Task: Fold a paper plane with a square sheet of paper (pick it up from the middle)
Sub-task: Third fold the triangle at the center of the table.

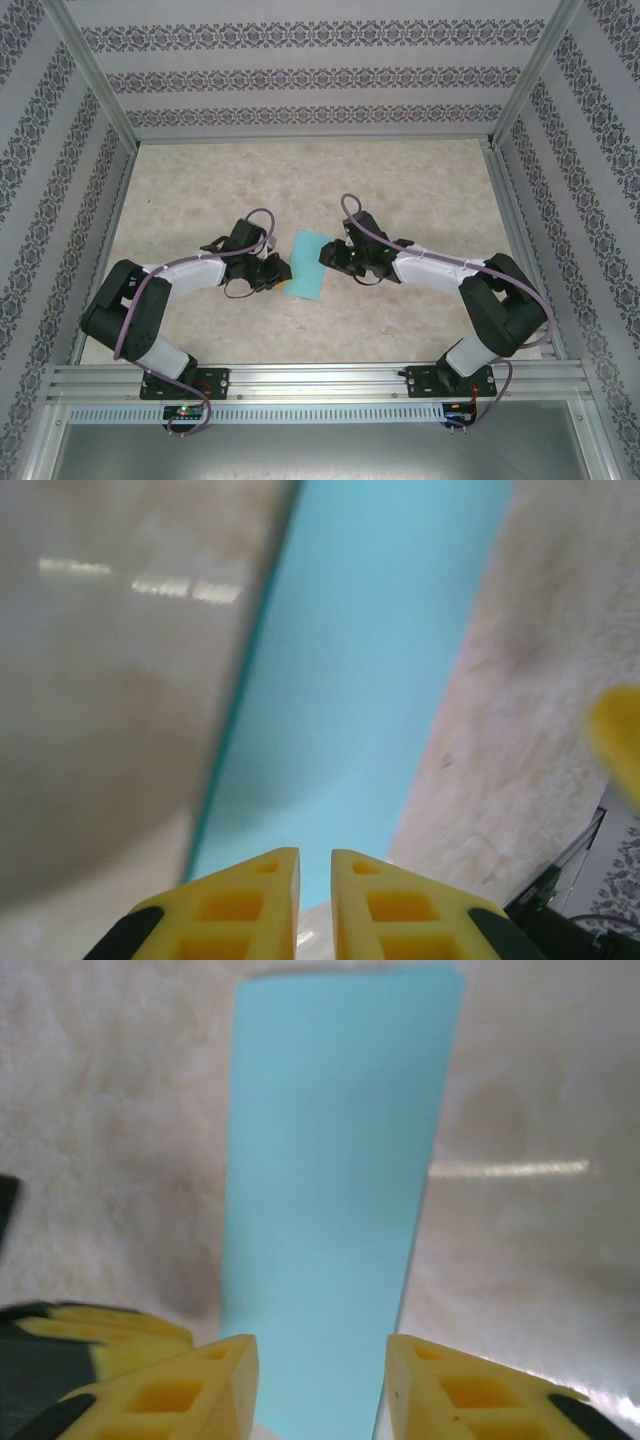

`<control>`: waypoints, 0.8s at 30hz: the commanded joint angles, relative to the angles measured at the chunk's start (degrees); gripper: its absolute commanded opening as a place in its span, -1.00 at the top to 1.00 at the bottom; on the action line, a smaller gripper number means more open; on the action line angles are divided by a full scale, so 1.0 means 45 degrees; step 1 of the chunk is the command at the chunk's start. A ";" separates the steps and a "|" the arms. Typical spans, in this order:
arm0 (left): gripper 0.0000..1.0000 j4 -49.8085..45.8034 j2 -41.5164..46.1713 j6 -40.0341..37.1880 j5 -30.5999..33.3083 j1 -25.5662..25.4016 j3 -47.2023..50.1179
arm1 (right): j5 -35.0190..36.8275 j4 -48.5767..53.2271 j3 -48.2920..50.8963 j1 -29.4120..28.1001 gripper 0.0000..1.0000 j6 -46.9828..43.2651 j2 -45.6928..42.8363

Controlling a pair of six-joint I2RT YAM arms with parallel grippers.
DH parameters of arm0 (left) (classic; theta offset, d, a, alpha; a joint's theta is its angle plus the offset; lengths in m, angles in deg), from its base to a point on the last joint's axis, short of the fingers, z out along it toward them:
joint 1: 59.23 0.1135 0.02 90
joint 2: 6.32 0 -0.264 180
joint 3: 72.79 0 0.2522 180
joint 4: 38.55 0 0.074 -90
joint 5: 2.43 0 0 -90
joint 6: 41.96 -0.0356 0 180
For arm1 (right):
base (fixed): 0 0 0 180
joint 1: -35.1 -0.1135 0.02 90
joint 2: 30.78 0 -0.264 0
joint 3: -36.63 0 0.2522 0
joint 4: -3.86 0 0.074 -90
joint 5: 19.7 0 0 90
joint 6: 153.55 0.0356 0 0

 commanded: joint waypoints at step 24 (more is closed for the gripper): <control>0.80 -0.0864 -0.4171 -0.1355 0.1442 -0.0100 -0.2155 | 0.0534 -0.2400 0.1130 -0.2369 0.03 0.4736 0.0933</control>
